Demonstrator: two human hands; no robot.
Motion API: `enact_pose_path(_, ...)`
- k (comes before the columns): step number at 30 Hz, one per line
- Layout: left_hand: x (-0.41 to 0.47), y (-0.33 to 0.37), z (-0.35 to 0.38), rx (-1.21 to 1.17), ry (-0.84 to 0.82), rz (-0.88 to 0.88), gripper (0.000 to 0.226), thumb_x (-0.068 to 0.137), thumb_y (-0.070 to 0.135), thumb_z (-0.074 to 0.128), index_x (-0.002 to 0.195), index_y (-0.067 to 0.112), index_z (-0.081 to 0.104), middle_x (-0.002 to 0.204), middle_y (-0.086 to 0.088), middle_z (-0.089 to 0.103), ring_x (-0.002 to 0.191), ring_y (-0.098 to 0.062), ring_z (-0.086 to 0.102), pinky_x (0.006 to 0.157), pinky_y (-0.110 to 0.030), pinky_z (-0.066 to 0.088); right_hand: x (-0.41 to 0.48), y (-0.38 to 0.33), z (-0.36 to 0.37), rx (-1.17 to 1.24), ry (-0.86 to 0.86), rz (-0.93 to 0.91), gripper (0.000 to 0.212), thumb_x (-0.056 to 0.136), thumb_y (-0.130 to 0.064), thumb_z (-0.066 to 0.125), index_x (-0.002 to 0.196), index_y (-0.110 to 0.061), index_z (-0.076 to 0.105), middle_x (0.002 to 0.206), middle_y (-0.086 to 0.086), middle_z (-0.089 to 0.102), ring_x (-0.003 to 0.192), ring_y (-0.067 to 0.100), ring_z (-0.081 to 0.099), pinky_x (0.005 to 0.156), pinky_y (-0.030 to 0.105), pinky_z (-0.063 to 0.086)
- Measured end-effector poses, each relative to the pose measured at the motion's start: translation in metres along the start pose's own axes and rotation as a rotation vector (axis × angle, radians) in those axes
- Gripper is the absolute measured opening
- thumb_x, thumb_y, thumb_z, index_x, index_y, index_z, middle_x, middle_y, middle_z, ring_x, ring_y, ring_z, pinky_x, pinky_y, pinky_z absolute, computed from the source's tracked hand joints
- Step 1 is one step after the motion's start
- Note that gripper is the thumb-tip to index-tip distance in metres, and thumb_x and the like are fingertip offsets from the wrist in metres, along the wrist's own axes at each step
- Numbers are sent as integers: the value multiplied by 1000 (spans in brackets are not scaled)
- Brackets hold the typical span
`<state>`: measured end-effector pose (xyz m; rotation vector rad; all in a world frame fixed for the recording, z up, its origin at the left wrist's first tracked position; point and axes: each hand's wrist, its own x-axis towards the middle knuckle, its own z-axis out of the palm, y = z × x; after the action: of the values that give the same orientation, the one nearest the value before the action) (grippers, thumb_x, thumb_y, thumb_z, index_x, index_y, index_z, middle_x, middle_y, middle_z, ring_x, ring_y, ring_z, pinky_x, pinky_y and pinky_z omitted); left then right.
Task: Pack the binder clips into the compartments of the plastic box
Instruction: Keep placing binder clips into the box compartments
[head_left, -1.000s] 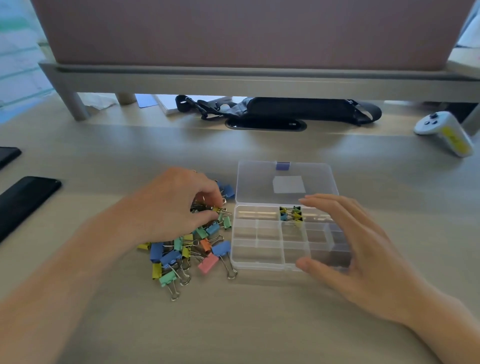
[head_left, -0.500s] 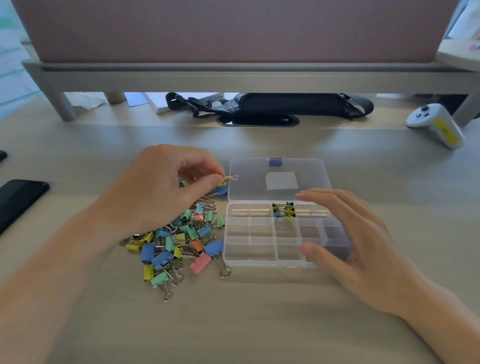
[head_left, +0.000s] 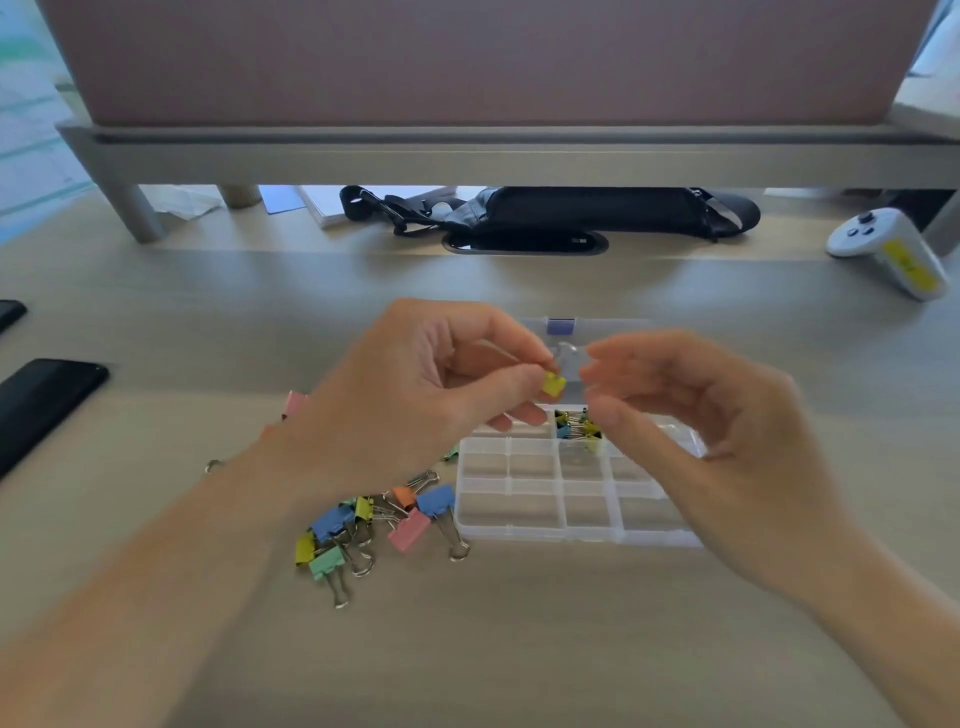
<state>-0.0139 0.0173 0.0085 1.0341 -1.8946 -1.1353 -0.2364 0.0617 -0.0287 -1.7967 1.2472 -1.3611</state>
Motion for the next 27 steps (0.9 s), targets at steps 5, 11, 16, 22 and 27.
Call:
enact_pose_path(5, 1, -5, 14, 23, 1, 11, 6, 87, 17, 78, 92, 19, 80, 87, 7, 80, 85, -12, 78, 86, -33, 62, 8, 4, 15, 229, 34, 96, 16, 84, 3, 79, 89, -13, 78, 87, 2, 81, 83, 16, 79, 79, 24, 62)
enact_pose_path(11, 3, -7, 20, 122, 42, 36, 3, 88, 28, 76, 88, 27, 79, 81, 12, 78, 78, -9, 74, 78, -28, 60, 11, 5, 6, 269, 61, 153, 17, 83, 8, 77, 88, -8, 77, 84, 6, 79, 81, 20, 79, 77, 26, 63)
enact_pose_path(16, 2, -17, -28, 699, -57, -20, 4, 84, 41, 74, 84, 38, 71, 84, 25, 69, 86, 6, 63, 71, -9, 45, 15, 1, -15, 49, -74, 192, 28, 88, 2, 77, 104, -19, 70, 89, 3, 76, 79, 20, 78, 79, 37, 65)
enact_pose_path(22, -3, -21, -41, 889, -206, -137, 16, 82, 46, 78, 96, 46, 70, 94, 26, 64, 93, 7, 57, 72, -10, 41, 18, -3, -22, -416, -264, -21, 32, 86, -12, 82, 105, -32, 68, 87, -30, 74, 78, -2, 72, 68, 7, 52)
enact_pose_path(27, 0, -23, -37, 954, -215, -128, 11, 84, 45, 77, 94, 42, 71, 91, 24, 62, 86, 4, 56, 66, -11, 39, 15, 11, -14, -455, -278, -182, 28, 86, -5, 83, 106, -21, 71, 85, -18, 77, 81, -8, 71, 75, 10, 55)
